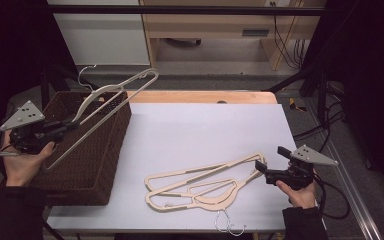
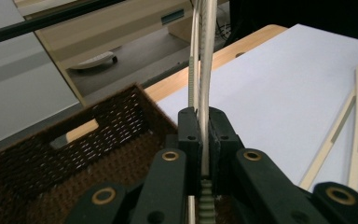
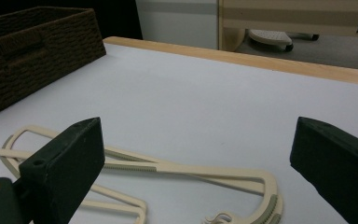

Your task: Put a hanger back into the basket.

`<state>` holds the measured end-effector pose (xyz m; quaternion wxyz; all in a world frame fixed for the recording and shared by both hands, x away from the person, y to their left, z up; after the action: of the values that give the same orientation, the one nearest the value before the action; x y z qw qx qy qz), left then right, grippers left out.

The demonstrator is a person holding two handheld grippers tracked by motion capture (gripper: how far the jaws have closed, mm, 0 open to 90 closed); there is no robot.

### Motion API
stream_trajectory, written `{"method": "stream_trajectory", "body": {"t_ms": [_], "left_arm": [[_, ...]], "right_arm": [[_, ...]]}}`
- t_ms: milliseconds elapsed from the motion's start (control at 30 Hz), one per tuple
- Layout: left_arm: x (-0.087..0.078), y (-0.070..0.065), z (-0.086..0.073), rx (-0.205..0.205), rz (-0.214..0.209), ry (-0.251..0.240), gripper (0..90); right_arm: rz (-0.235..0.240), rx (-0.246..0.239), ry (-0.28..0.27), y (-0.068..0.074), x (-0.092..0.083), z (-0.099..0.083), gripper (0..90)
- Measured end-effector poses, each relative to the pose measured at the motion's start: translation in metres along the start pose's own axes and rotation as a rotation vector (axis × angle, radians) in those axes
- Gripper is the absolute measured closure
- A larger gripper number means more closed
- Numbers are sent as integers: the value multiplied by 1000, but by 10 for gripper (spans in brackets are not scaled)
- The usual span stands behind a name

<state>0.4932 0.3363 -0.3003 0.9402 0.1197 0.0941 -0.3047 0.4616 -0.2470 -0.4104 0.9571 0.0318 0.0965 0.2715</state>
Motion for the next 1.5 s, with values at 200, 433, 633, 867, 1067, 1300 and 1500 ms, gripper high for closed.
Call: {"method": "stream_trajectory", "body": {"t_ms": [200,433,633,867,1067,1300,1500], "left_arm": [[-10,16,-19,-26,-5,16,852],[-19,31,-34,-36,24,36,851],[-24,42,-47,-54,51,76,851],[-30,51,-63,-79,76,108,851],[-36,58,-74,-115,96,118,851],[-32,63,-89,-155,108,162,851],[-31,69,-99,-224,115,175,848]], "right_arm": [[1,3,8,0,0,-1,34],[-3,6,8,0,1,-1,33],[-5,4,9,0,2,-1,33],[-9,7,11,0,2,-2,32],[-7,6,14,0,2,-2,32],[-10,12,20,1,2,-3,32],[-4,-3,23,0,3,-3,32]]}}
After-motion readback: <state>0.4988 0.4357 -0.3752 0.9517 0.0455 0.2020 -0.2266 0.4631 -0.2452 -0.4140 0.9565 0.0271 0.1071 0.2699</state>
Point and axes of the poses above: each handheld gripper's, and its own axes: x roughly forward along the jaws, z roughly out of its top, y roughly to its left, the point moved 5 cm from there along x, roughly forward along the jaws, and after that the axes turned 11 degrees about -y, right-handed, at the moved point
